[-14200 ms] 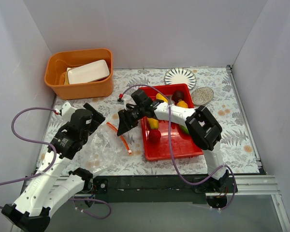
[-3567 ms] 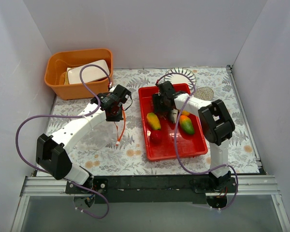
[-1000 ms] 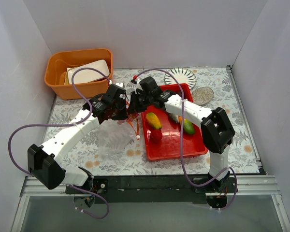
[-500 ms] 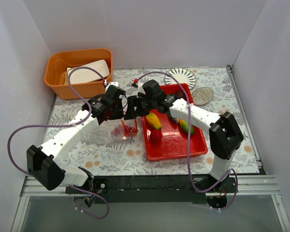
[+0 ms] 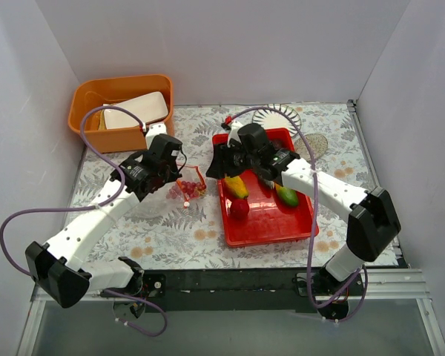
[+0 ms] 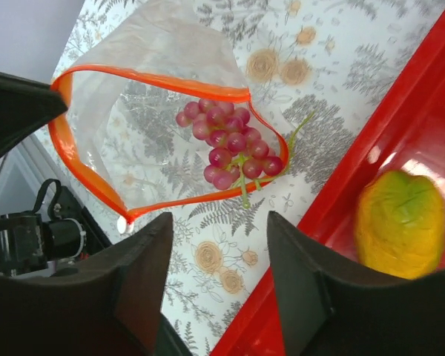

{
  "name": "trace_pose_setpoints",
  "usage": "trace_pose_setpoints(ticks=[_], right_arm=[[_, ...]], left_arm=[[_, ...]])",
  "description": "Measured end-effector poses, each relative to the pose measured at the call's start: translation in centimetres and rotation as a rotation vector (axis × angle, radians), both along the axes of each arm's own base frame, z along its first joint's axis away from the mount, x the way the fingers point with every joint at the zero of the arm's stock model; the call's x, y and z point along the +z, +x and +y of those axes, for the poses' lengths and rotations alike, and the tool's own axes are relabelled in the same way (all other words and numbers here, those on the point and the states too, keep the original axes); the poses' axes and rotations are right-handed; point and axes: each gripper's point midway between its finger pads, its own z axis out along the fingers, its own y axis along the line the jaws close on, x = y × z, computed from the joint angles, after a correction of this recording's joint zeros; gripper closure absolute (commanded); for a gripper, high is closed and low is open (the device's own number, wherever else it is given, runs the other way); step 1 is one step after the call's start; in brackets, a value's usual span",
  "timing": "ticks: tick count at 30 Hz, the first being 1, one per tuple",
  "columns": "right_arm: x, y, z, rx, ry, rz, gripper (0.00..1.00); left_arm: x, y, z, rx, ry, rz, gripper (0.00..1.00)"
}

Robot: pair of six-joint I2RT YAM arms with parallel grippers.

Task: Place the food in the zip-top bag and seal the zipper
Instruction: Place the fake fruit in the zipper food storage bag, then adjust the zipper food storage bag at the center of the board.

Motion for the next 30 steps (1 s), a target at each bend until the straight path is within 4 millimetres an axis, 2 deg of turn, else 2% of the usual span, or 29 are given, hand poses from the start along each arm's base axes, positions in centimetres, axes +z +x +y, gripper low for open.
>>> trace_pose_setpoints(ticks=[4, 8, 11, 14, 18, 25, 30], right_arm=[[-3.8, -0.7, 0.9, 0.036, -0.024, 0.097, 0.48], [-6.5, -2.2, 1.5, 0.048, -0.032, 0.205, 0.41], [-6.6, -3.9, 2.8, 0.064, -0.001, 0.255, 0.32], [-6.7, -5.7, 4.3, 0.078, 0.057, 0.303, 0.31], [-8.0, -7.8, 5.0, 0.055, 0.084, 0.397, 0.3], [-7.9, -7.4, 6.8, -0.03, 0.171, 0.488, 0.28], [-8.7, -6.5, 7.4, -0.097, 0.199, 0.534, 0.28]], left_arm=[[-1.4, -0.6, 0.8, 0.031, 0.023, 0.031, 1.0], [-1.6, -1.1, 1.2, 0.046, 0.017, 0.028, 1.0], [-1.2, -1.1, 1.4, 0.056, 0.009, 0.011, 1.0], [-1.4, -1.1, 1.4, 0.062, 0.007, 0.012, 1.0], [-2.2, -1.3, 1.5, 0.065, 0.015, 0.029, 1.0], [-2.5, -1.3, 1.5, 0.07, 0.01, 0.032, 1.0], [-2.8, -1.4, 1.5, 0.071, 0.009, 0.039, 1.0]])
